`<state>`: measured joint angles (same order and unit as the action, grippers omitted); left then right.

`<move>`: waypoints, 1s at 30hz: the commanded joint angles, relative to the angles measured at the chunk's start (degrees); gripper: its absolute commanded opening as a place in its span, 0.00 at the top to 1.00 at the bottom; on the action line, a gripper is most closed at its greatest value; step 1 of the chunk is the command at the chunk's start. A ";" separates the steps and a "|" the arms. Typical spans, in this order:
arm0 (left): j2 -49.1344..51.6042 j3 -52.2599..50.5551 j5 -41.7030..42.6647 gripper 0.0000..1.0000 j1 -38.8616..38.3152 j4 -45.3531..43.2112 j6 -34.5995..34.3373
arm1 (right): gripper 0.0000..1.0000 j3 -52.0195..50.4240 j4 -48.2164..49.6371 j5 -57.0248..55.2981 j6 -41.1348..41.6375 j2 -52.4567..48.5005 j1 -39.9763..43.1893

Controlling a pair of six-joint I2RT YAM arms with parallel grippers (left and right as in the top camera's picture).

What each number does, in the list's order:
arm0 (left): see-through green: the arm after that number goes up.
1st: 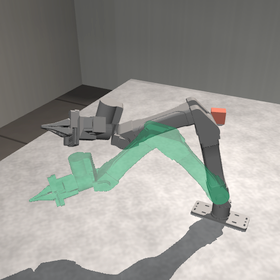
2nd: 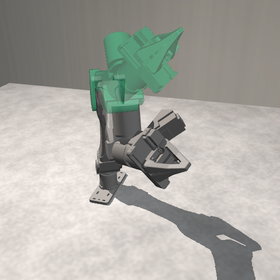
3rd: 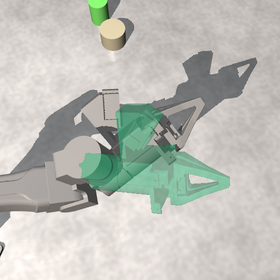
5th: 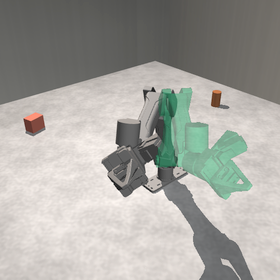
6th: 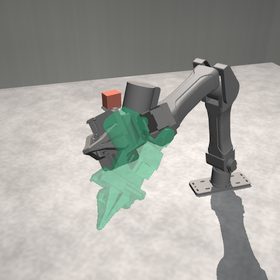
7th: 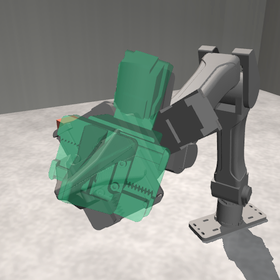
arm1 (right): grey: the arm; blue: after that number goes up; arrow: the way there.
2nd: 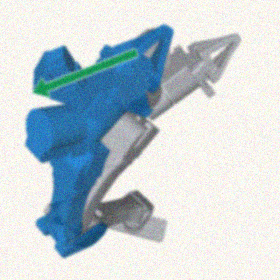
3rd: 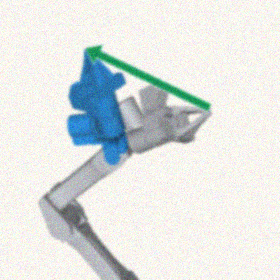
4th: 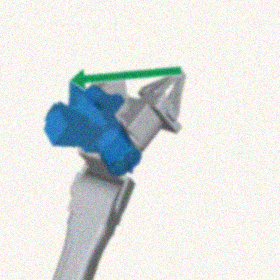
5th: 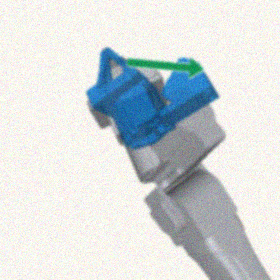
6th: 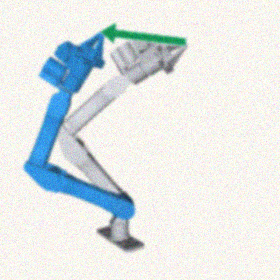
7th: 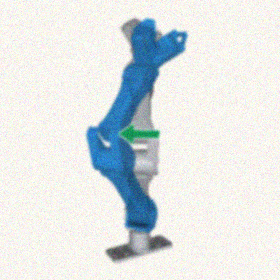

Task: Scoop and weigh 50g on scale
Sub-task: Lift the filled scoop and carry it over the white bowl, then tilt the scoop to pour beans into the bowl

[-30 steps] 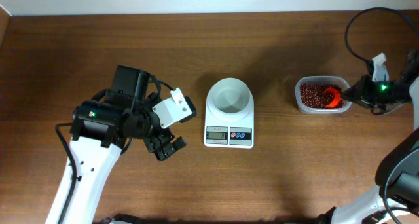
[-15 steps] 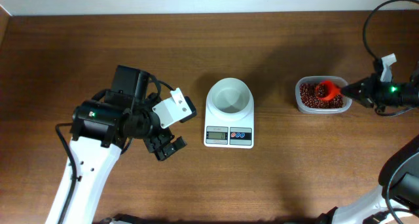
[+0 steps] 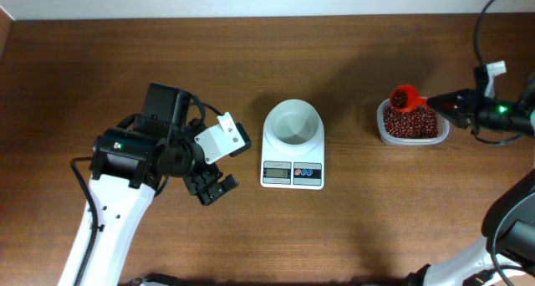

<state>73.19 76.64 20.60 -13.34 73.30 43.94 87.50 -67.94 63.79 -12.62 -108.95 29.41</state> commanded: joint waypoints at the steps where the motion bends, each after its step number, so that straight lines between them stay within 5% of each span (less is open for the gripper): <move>1: -0.79 0.81 0.85 0.01 0.39 0.07 0.52 | 0.96 0.52 0.37 2.71 -0.90 -0.50 -5.62; 13: -0.79 0.81 0.85 0.01 0.39 0.04 0.52 | 0.96 0.52 11.50 2.73 0.11 -0.50 -30.23; 19: -0.79 0.81 0.85 0.01 0.39 0.04 0.52 | 0.96 0.52 15.28 -10.58 -0.63 -0.50 -34.23; 22: -0.79 0.81 0.85 0.01 0.39 0.04 0.52 | 0.96 0.55 15.23 -10.93 -6.95 -0.48 -35.15; 30: -0.79 0.81 0.85 0.01 0.39 0.07 0.52 | 0.96 0.57 14.38 -17.84 -7.41 2.82 -36.37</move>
<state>73.19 76.64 20.60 -13.34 73.30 43.94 87.48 -53.67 51.55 -19.88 -108.53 -5.56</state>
